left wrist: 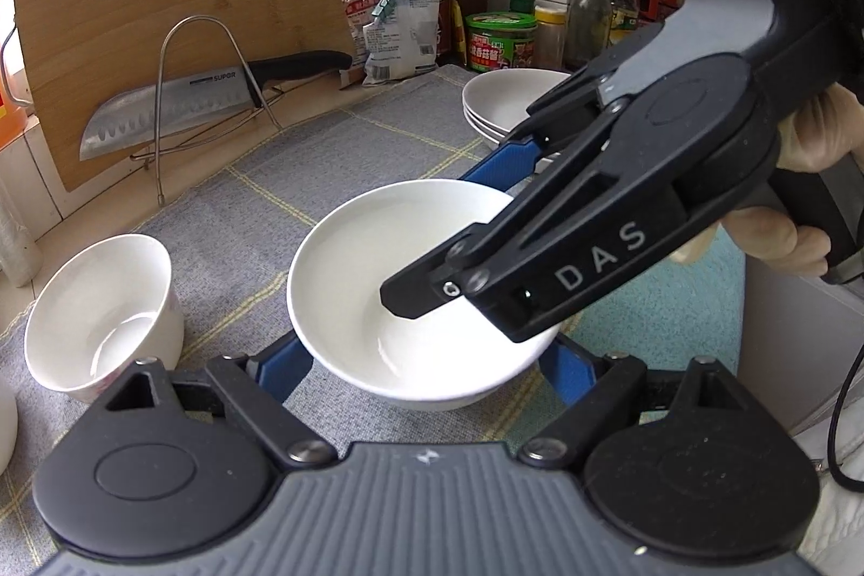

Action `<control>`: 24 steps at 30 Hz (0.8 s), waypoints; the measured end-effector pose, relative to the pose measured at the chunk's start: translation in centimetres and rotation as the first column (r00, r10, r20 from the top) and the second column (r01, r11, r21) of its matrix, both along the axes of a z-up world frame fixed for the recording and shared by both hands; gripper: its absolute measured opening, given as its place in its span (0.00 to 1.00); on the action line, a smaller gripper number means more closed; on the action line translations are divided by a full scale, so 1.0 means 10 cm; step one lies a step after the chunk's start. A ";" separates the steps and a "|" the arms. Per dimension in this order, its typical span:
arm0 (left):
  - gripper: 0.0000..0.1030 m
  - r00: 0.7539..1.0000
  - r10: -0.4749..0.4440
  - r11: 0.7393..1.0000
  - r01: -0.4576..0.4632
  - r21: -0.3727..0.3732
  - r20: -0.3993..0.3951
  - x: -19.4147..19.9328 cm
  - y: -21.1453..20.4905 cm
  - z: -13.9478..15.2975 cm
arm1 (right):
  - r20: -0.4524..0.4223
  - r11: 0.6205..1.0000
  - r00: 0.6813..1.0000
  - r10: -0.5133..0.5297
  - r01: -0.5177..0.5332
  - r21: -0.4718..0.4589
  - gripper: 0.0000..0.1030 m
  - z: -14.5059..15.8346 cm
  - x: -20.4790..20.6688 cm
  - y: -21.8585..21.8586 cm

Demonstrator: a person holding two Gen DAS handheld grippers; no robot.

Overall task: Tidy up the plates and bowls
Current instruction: 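Carry the white bowl with the right tool and lower it beside the plate stack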

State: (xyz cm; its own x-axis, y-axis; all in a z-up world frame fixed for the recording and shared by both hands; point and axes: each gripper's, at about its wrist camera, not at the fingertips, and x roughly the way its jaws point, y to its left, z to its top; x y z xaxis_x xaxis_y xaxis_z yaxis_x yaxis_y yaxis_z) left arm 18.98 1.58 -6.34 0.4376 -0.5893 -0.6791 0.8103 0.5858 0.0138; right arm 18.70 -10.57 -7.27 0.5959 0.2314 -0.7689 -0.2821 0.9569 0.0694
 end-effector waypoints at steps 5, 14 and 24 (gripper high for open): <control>0.87 1.000 -0.002 1.000 0.002 0.006 0.001 0.05 -0.08 -0.03 | -0.003 1.000 1.000 -0.006 0.006 0.001 0.69 -0.04 0.07 -0.07; 0.87 1.000 0.003 1.000 -0.003 0.017 -0.015 0.11 -0.14 -0.08 | -0.018 1.000 1.000 -0.009 0.009 0.006 0.69 -0.12 0.14 -0.13; 0.90 1.000 0.010 1.000 -0.010 0.017 -0.010 0.09 -0.15 -0.10 | -0.002 0.999 1.000 -0.024 0.024 0.042 0.93 -0.12 0.15 -0.16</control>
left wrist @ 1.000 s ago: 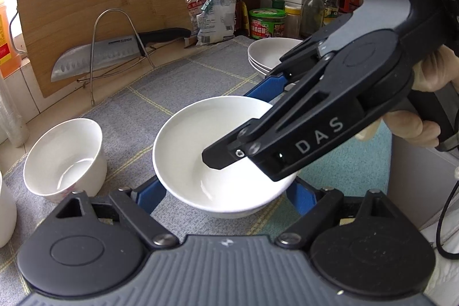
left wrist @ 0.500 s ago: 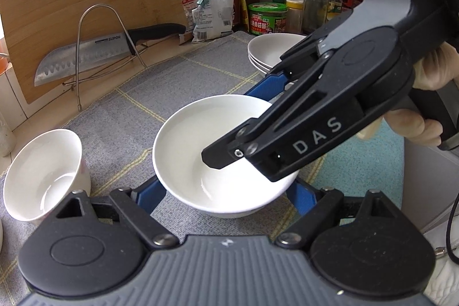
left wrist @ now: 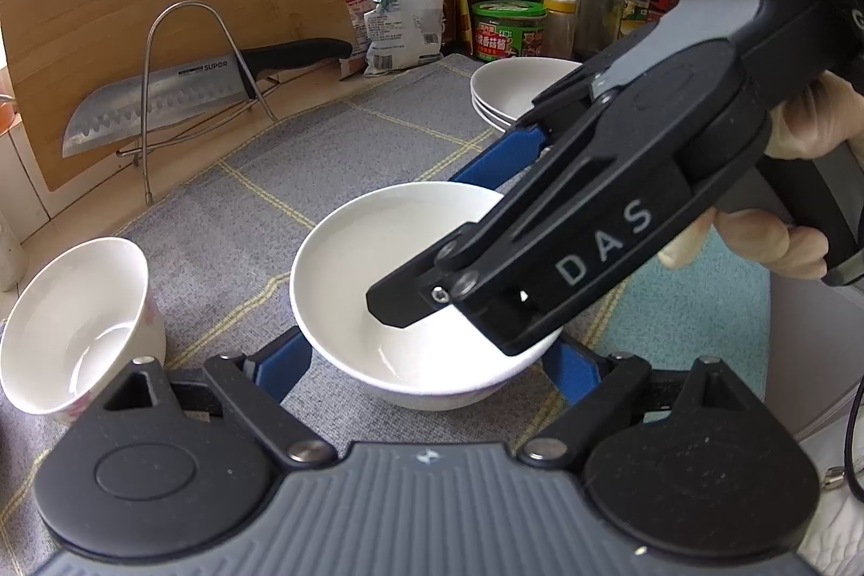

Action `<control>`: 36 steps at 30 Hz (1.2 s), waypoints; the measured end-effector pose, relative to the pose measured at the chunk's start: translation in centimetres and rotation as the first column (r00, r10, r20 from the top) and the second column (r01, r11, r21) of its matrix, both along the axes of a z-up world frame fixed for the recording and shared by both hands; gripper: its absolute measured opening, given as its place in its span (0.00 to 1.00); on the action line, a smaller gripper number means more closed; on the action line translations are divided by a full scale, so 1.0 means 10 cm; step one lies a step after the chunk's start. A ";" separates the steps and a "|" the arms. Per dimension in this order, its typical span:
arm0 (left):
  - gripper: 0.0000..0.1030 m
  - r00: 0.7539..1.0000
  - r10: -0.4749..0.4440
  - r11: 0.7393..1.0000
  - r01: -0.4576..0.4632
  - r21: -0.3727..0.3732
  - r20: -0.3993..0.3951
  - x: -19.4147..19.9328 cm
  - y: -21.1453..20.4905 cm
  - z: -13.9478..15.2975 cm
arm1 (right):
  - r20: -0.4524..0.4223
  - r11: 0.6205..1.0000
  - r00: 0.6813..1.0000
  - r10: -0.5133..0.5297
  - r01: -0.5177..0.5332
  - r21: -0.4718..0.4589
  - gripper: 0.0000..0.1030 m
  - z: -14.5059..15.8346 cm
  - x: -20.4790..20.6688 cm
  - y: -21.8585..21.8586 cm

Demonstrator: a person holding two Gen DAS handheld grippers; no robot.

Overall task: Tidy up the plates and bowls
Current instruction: 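Carry the white bowl with the right tool and lower it beside the plate stack, then open the right tool and withdraw it from the bowl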

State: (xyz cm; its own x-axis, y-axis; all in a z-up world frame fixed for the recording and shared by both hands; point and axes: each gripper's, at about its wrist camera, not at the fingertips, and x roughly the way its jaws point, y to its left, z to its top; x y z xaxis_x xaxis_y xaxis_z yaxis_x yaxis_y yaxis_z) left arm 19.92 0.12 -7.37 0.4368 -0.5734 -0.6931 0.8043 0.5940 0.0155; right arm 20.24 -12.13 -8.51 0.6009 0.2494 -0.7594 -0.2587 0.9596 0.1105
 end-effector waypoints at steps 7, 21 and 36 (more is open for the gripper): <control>0.96 0.997 0.069 0.997 -0.069 -0.030 -0.016 -0.04 0.20 0.03 | 0.034 0.999 0.999 -0.036 0.036 0.003 1.00 0.09 0.02 -0.05; 0.97 0.976 0.216 0.975 -0.215 -0.049 0.010 -0.10 0.78 0.15 | 0.045 0.999 0.999 0.019 -0.017 -0.051 1.00 0.22 0.07 0.38; 0.97 0.922 0.379 0.924 -0.381 0.016 0.074 0.24 1.19 0.10 | 0.048 0.978 0.988 0.148 -0.140 -0.154 1.00 0.33 0.38 0.91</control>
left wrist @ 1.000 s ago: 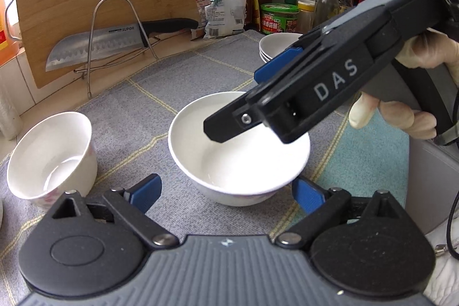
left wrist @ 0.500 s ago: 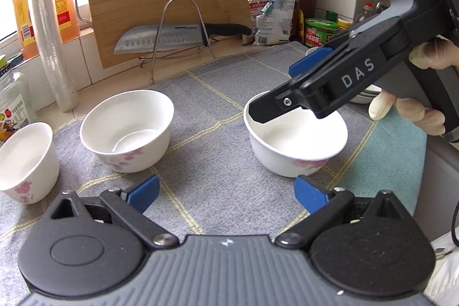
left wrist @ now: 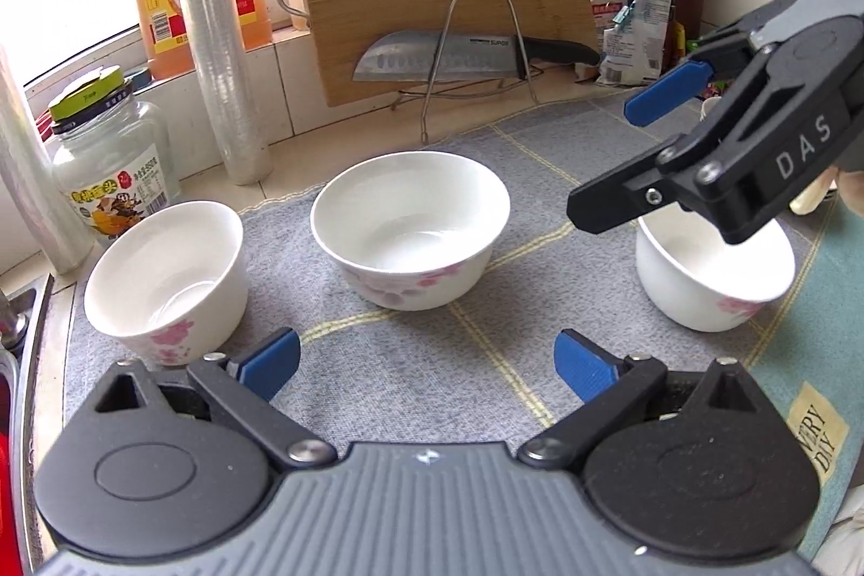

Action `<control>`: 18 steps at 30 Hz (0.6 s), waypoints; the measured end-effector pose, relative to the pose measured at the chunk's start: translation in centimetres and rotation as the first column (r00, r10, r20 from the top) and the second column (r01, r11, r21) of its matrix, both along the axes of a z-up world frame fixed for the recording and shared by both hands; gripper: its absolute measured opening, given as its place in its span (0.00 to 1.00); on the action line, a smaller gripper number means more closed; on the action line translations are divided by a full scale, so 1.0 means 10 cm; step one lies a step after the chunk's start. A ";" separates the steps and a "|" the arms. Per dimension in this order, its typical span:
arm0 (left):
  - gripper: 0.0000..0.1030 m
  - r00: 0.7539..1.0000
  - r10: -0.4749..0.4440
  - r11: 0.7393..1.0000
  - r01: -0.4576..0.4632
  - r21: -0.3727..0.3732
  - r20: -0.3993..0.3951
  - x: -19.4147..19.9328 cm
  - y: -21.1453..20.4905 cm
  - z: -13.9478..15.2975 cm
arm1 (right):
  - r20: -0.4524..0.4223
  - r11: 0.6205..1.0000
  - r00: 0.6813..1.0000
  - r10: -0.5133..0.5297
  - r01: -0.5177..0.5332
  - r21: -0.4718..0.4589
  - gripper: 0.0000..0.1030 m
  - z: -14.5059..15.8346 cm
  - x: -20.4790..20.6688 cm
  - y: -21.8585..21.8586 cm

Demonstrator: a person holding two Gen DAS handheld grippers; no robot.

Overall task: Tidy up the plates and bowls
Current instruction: 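Open the right tool and withdraw it from the bowl, then grip the rim of the pink-flower white bowl with the right tool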

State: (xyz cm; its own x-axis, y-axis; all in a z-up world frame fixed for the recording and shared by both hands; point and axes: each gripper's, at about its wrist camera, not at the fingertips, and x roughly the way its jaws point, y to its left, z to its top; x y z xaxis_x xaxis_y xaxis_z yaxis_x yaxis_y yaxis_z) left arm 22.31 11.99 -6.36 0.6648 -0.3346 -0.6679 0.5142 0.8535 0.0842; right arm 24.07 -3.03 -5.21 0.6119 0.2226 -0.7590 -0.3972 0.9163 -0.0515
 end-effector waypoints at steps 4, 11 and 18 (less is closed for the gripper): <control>0.97 1.000 0.015 1.000 -0.016 0.014 0.010 0.08 -0.02 -0.04 | -0.015 1.000 1.000 0.027 -0.027 -0.002 1.00 0.02 0.20 0.07; 0.97 0.999 0.032 0.999 -0.032 0.030 -0.003 0.21 -0.05 -0.13 | -0.059 0.999 0.997 0.052 -0.053 -0.007 1.00 -0.05 0.49 0.18; 0.97 1.000 0.028 0.999 -0.028 0.032 0.001 0.34 -0.11 -0.14 | -0.105 0.997 0.991 0.080 -0.077 0.027 0.99 -0.16 0.70 0.27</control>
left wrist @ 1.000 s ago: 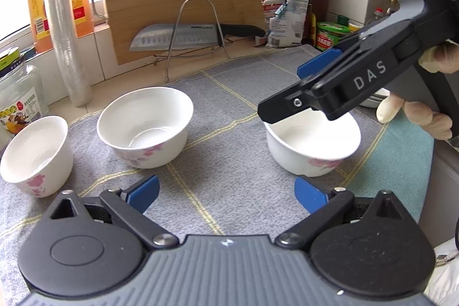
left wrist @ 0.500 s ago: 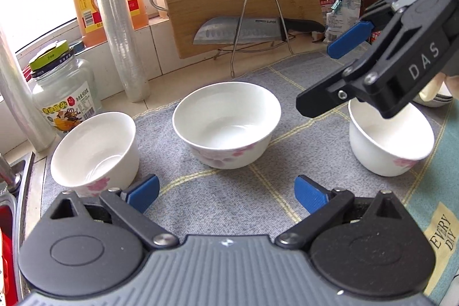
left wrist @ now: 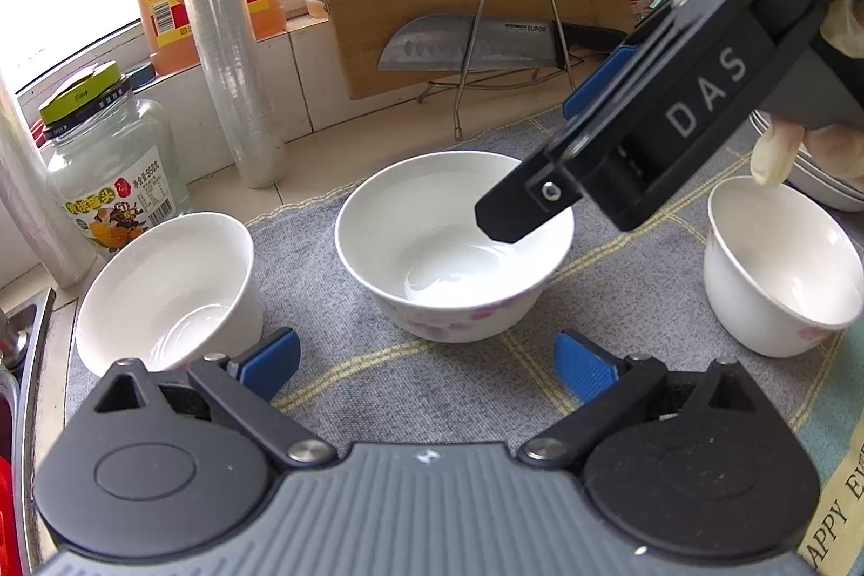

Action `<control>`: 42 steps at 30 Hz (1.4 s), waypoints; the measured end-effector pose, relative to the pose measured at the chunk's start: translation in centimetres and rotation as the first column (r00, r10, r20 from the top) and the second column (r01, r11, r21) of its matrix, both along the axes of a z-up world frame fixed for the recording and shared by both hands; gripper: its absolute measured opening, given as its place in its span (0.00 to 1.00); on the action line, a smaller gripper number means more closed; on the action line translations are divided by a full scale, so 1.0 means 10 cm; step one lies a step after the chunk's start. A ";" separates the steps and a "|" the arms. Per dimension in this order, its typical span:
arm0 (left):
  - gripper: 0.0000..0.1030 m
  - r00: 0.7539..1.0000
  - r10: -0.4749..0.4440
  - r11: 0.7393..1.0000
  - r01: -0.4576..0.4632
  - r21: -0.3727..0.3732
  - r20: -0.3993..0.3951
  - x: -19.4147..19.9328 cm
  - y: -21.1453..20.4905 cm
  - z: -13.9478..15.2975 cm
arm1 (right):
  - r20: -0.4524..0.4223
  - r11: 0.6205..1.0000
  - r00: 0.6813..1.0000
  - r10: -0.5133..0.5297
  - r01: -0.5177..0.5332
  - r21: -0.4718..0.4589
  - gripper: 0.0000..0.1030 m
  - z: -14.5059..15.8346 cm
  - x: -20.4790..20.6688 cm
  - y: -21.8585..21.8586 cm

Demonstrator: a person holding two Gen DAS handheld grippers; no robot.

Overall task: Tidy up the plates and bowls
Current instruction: 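Grip the rim of the pink-flower white bowl with the right tool, then lift and carry the pink-flower bowl with the right tool toward the placed bowl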

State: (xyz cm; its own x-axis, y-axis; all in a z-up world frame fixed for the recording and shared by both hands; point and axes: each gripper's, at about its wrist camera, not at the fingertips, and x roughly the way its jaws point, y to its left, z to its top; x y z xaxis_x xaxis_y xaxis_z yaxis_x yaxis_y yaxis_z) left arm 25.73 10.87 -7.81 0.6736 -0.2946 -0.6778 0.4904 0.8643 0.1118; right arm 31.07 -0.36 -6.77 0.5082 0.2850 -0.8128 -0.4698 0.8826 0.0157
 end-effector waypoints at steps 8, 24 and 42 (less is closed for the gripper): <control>0.97 1.000 -0.022 1.000 0.022 -0.004 0.010 0.08 -0.12 -0.04 | -0.023 0.999 0.999 0.034 -0.034 0.007 0.92 -0.05 0.17 0.05; 0.94 0.997 -0.047 0.999 0.045 0.028 0.068 0.10 -0.16 -0.06 | -0.090 0.998 0.994 0.060 -0.058 0.027 0.75 -0.21 0.34 0.10; 0.88 0.996 -0.075 0.997 0.076 -0.026 0.046 0.18 -0.14 -0.08 | -0.095 0.997 0.993 0.071 -0.068 0.037 0.68 -0.23 0.41 0.11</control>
State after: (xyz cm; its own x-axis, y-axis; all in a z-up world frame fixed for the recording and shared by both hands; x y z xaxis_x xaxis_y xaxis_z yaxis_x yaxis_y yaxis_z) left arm 27.54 9.51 -8.63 0.6784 -0.3639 -0.6382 0.5492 0.8282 0.1116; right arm 35.16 0.70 -9.07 0.4060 0.3447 -0.8464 -0.5246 0.8463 0.0930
